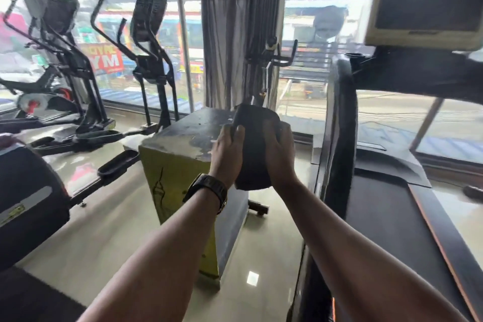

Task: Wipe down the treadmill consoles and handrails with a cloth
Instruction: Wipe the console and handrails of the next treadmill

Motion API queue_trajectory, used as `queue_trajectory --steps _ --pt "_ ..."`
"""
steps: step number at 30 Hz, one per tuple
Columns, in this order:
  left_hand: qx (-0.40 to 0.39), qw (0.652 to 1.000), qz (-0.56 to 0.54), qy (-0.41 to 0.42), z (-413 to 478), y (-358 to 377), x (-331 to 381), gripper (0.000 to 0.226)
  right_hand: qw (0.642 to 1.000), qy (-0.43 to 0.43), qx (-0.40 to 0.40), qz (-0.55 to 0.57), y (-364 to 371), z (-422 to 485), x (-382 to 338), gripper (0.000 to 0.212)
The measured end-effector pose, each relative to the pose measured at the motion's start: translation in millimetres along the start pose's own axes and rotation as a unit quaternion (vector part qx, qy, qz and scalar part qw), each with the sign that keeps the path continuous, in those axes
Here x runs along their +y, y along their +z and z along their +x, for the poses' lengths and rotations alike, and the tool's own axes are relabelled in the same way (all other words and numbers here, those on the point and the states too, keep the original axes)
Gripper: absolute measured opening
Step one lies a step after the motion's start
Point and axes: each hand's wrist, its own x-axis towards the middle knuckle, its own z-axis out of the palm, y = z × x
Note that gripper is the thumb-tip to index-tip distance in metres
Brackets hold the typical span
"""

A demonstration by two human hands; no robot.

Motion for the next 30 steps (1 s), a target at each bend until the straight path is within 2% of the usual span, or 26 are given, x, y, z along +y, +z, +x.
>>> queue_trajectory --steps 2,11,16,20,24,30 --pt "-0.027 1.000 -0.008 -0.006 18 12 -4 0.022 1.000 -0.002 0.022 -0.014 0 16 2 0.037" --pt "-0.129 0.987 -0.086 0.033 143 68 -43 0.021 0.979 -0.058 0.172 -0.093 29 119 35 0.032" --pt "-0.173 0.976 -0.121 0.052 197 88 -46 0.019 0.962 -0.077 0.227 -0.130 43 169 44 0.052" --pt "-0.209 0.966 -0.144 0.055 228 113 -57 0.023 0.954 -0.079 0.244 -0.157 43 203 54 0.037" --pt "-0.237 0.951 -0.192 0.058 267 147 -67 0.027 0.941 -0.085 0.263 -0.194 38 247 70 0.038" --pt "-0.245 0.947 -0.199 0.054 336 219 -86 0.026 0.932 -0.095 0.262 -0.232 27 336 102 0.035"
